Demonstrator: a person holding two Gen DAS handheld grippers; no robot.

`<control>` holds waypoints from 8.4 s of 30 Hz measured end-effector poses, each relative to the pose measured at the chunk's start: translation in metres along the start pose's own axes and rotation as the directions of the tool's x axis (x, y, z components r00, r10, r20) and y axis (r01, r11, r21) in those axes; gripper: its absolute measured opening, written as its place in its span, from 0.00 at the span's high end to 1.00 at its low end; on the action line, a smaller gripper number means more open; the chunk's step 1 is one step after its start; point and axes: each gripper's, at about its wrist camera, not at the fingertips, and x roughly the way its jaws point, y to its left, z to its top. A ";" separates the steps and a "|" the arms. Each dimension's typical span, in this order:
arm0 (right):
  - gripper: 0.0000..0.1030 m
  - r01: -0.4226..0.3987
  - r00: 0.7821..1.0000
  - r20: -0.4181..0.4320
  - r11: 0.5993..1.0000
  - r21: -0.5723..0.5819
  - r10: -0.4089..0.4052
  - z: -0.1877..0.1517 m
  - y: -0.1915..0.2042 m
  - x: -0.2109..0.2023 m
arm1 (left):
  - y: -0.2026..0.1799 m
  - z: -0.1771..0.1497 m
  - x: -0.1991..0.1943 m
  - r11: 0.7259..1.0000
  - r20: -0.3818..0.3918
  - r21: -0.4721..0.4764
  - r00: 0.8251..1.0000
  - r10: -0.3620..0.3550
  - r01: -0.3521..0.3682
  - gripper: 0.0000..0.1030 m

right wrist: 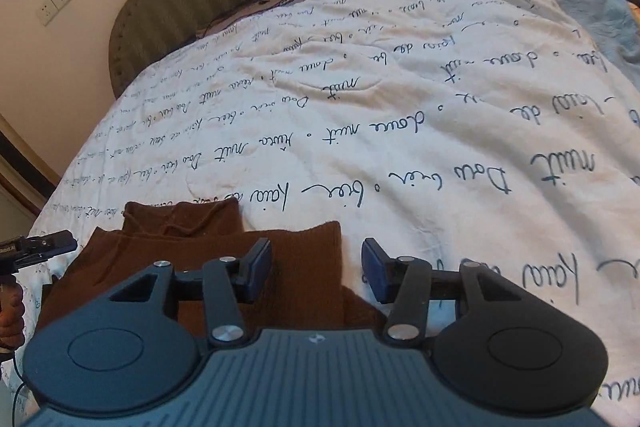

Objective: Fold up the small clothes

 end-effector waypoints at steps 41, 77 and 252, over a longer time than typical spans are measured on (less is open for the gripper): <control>0.58 0.125 0.973 0.214 0.977 -0.175 -0.086 -0.047 0.028 0.024 | -0.034 -0.040 0.025 0.955 0.231 0.124 0.943 0.238 -0.271 0.81; 0.27 0.143 0.970 0.223 0.967 -0.211 -0.094 -0.067 0.059 0.025 | 0.057 -0.170 -0.180 0.844 0.343 -0.532 0.928 0.147 0.063 0.27; 0.25 -0.228 0.973 0.043 0.974 -0.006 0.228 -0.068 -0.020 -0.147 | -0.134 -0.159 -0.099 0.968 0.182 0.240 0.976 -0.116 0.070 0.22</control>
